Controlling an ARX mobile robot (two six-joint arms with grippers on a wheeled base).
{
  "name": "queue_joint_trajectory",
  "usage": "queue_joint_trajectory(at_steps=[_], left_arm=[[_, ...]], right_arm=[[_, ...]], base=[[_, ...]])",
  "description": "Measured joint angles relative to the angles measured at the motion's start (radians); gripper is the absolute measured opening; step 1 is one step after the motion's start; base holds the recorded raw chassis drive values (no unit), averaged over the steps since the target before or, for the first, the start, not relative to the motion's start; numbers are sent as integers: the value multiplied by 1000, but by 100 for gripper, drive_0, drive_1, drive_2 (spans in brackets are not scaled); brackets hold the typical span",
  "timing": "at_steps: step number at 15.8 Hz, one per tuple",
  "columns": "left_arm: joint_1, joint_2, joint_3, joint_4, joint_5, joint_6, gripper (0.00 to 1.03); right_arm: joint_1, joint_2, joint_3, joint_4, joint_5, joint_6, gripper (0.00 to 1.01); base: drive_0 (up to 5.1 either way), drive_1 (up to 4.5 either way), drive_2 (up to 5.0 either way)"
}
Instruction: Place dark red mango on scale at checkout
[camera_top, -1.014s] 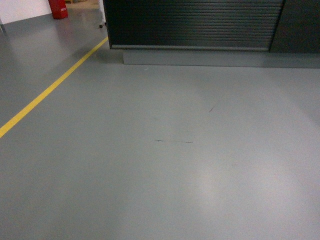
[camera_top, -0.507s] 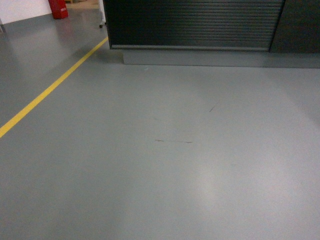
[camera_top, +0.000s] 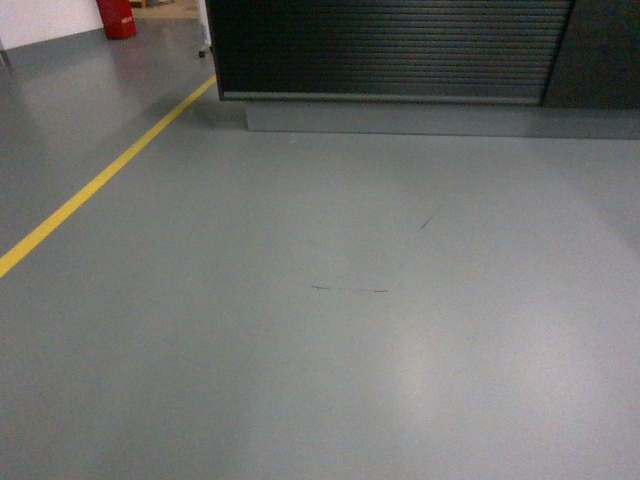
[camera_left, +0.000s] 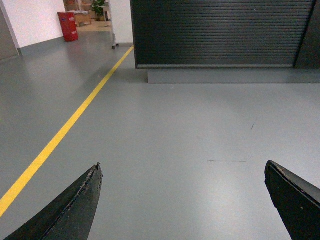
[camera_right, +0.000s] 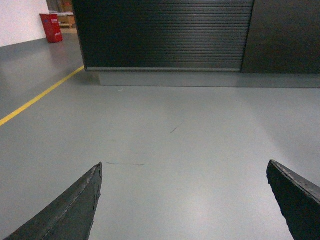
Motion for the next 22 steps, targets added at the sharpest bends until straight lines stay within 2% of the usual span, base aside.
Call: queue_joint_trajectory(at_steps=[22], left_arm=[[0,0,0,-2,0,0,98]], right_arm=[[0,0,0,-3,0,0,98]], base=[[-1,426,-429]])
